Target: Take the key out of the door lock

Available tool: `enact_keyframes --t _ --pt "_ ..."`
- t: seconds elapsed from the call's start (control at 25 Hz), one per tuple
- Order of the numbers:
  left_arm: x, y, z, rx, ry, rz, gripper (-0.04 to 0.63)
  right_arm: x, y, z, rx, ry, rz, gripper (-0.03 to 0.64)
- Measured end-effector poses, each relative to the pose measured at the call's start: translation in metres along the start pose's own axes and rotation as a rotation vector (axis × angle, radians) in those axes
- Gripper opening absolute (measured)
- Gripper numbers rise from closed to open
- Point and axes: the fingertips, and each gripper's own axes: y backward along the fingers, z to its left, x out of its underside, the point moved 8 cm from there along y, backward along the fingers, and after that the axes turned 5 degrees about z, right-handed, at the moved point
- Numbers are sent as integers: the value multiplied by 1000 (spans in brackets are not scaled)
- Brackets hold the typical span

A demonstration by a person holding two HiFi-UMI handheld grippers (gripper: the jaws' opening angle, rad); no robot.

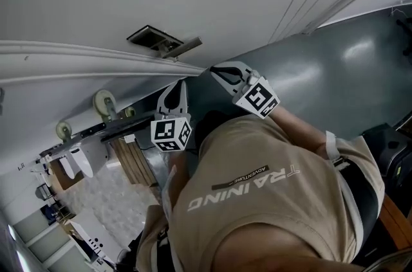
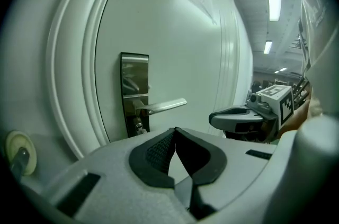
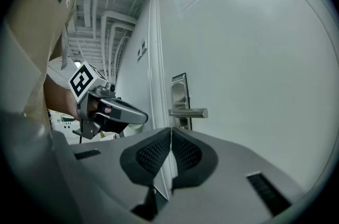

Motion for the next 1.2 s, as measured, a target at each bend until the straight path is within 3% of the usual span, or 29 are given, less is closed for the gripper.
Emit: enact_keyframes --t 0.24,0.56,0.92,1.2 --pt "-11 -13 2 18 45 -31 6 5 5 -4 23 -12 15 15" --pt "-4 -10 13 13 7 -38 6 4 -4 -4 26 11 36 15" --pt "10 -11 39 71 188 -65 8 -3 -23 5 9 59 65 15" --pt "12 -17 62 124 248 -75 8 -19 -26 9 113 29 46 15"
